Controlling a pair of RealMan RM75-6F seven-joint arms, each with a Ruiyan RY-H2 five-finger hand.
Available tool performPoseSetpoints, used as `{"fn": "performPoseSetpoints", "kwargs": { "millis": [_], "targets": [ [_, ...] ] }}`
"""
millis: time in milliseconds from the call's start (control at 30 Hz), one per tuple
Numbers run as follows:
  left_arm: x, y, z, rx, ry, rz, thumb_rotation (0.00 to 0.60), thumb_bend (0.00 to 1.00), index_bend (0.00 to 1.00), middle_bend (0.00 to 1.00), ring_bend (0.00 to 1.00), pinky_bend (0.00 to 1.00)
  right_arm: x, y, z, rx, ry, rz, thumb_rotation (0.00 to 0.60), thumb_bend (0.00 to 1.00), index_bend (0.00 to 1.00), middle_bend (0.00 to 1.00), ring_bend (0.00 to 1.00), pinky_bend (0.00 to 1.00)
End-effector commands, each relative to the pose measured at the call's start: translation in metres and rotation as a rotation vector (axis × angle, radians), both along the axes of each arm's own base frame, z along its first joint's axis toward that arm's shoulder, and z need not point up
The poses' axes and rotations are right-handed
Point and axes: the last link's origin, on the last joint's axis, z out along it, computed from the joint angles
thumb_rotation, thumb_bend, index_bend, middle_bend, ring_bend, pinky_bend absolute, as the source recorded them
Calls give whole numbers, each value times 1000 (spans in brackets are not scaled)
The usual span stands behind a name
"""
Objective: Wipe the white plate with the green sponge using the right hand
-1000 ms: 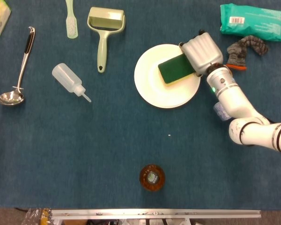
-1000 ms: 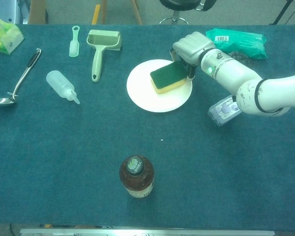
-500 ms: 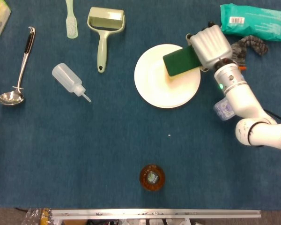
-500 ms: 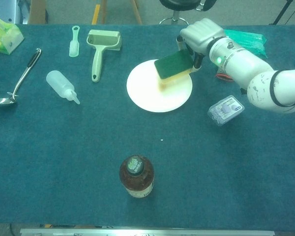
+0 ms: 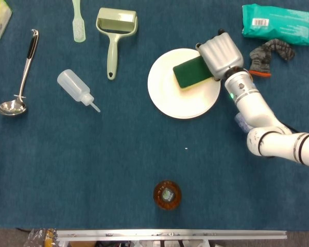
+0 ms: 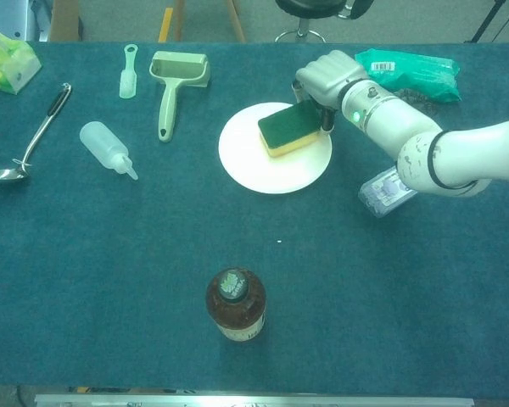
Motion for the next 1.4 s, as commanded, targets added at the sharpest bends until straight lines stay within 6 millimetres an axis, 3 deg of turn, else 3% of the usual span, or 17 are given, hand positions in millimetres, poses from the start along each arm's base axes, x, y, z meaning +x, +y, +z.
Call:
{"fn": "performPoseSetpoints", "kwargs": {
  "millis": [33, 467, 700, 967, 1400],
  "targets": [
    [0, 0, -1, -3, 0, -1, 600, 199, 394, 405, 311, 462, -4, 0, 3, -8, 28, -1, 600, 94, 424, 549, 450, 252],
    [5, 4, -6, -13, -5, -16, 600, 199, 394, 405, 311, 462, 2, 8, 55, -115, 35, 5, 600, 95, 424, 550, 450, 252],
    [6, 4, -6, -13, -6, -18, 600, 200, 394, 405, 311, 462, 13, 14, 39, -60, 13, 33, 600, 94, 424, 551, 451, 252],
    [2, 1, -4, -6, -10, -3, 600, 200, 394, 405, 311, 462, 4, 11, 21, -32, 51, 16, 600, 96, 424, 551, 451, 252],
    [1, 1, -6, -10, -14, -3, 600, 199, 394, 405, 311, 462, -13, 8, 41, -82, 98, -17, 600, 98, 424, 553, 452, 252]
  ]
}}
